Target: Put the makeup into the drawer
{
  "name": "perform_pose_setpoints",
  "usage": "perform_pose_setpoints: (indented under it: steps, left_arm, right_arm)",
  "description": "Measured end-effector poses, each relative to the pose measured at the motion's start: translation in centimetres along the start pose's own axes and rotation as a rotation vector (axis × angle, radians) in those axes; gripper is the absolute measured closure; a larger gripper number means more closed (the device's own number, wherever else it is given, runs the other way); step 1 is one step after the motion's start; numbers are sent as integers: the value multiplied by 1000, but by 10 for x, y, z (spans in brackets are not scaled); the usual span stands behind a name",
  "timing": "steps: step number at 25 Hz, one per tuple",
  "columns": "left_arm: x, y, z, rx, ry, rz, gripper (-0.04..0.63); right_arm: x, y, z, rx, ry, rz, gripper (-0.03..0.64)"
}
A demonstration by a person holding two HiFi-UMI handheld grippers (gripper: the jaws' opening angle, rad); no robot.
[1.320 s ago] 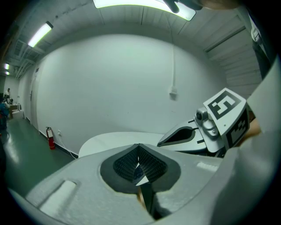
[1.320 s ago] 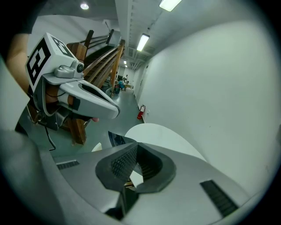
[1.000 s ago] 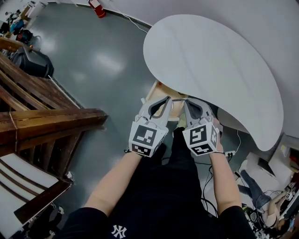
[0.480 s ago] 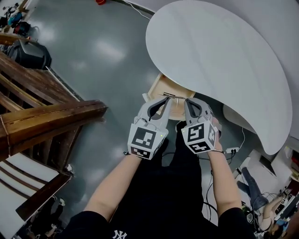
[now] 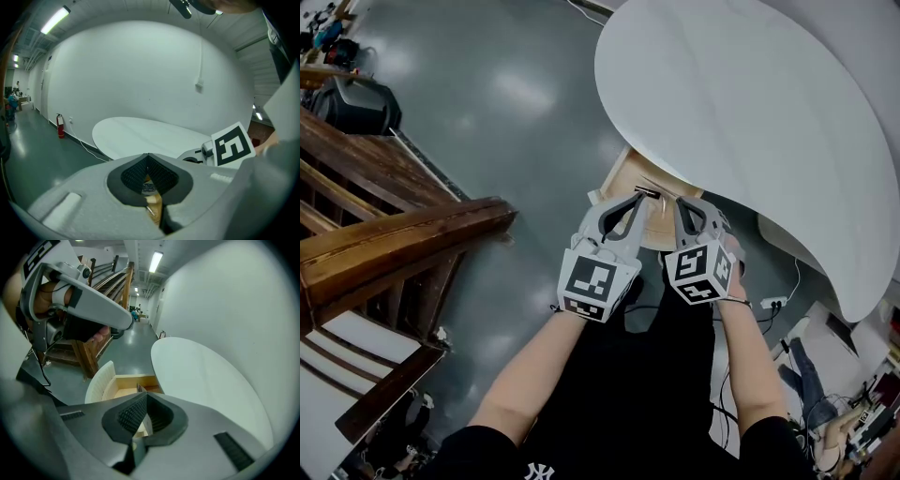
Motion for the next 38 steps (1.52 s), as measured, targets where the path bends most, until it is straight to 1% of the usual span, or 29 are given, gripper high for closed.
perform_pose_setpoints:
  steps: [4,9,13,17,20,23,28,38]
  left_arm:
    - [4,12,13,1,4,2,584]
    - [7,15,24,7,2,6,584]
    - [11,19,33,6,7,3,584]
    - [18,24,37,-1,18,-4,584]
    - [24,28,32,-8,27,-12,584]
    - [23,29,28,-8,29,-16,584]
    - [9,20,19,-4,19,-15,584]
    - [-24,0,-11,13,-15,10,584]
  right_arm:
    - [4,-3,18,8,12,-2,603]
    - [8,-1,28,19,17,-37,603]
    - [18,10,49,-36,41,-52,601]
    - [25,17,64,-101,59,-23,600]
    - [22,22,65,-128,58,2,598]
    - [16,23,60,-131,47,17,598]
    - [-2,21,36,-124,10,34,601]
    - [-47,-2,-24,-33,-117,140,601]
Point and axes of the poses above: the fingertips, and each gripper's own axes: z forward along the fingers, y to its left, x out of its underside, the point moved 10 cm from there along -z, backward along the fingers, and after that the axes turned 8 degrees about -z, right-handed, at the moved point
